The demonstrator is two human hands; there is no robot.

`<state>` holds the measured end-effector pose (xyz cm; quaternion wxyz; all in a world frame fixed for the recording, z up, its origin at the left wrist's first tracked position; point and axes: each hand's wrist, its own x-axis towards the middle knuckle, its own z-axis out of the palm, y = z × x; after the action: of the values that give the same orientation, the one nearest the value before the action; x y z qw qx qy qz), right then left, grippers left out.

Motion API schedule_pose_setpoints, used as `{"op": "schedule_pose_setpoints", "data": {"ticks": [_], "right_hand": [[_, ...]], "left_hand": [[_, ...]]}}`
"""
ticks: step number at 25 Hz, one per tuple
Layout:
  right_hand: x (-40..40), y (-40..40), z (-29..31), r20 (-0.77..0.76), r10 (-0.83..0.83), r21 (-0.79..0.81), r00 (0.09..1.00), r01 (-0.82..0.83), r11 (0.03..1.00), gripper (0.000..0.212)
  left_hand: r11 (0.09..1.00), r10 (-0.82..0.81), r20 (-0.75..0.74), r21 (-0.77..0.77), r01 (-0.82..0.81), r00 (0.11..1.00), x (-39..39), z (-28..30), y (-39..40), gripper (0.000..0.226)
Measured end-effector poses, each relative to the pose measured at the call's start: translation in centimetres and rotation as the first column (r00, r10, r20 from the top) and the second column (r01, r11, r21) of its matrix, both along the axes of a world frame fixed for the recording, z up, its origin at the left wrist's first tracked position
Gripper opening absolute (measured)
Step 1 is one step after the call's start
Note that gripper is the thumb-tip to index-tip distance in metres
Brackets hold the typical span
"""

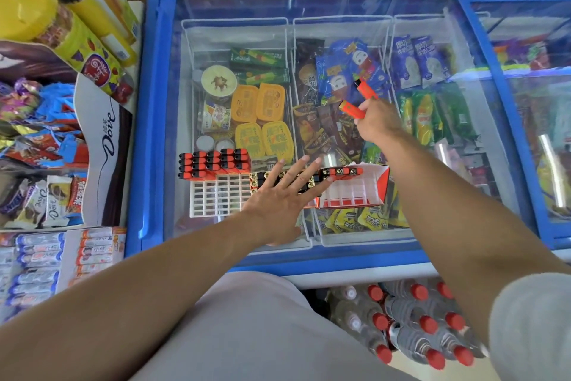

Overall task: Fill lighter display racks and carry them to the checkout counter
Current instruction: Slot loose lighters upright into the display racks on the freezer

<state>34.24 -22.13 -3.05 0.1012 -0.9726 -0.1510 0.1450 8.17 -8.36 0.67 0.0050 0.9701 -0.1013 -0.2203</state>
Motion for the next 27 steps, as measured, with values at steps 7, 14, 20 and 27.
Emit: {"op": "schedule_pose_setpoints", "data": {"ticks": [7,14,20,27], "right_hand": [[-8.5,-5.2,6.2,0.047,-0.112,0.486,0.993,0.075,0.871,0.032],[-14.2,-7.8,9.4,-0.198,0.013,0.410,0.980,0.071,0.909,0.027],[-15.3,-5.0,4.2,0.066,0.101,0.329,0.993,-0.117,0.937,0.022],[-15.7,-6.1,2.1,0.204,0.138,0.250,0.969,-0.188,0.950,0.027]], "left_hand": [[1.000,0.014,0.004,-0.013,-0.014,1.000,-0.1,-0.2,-0.1,0.110],[0.999,0.044,0.026,-0.019,-0.043,0.999,-0.3,-0.3,-0.2,0.112],[0.999,0.041,0.009,-0.028,-0.041,0.999,-0.1,-0.1,-0.2,0.113],[0.999,0.037,0.025,-0.027,-0.036,0.999,-0.2,-0.4,-0.2,0.112]]}}
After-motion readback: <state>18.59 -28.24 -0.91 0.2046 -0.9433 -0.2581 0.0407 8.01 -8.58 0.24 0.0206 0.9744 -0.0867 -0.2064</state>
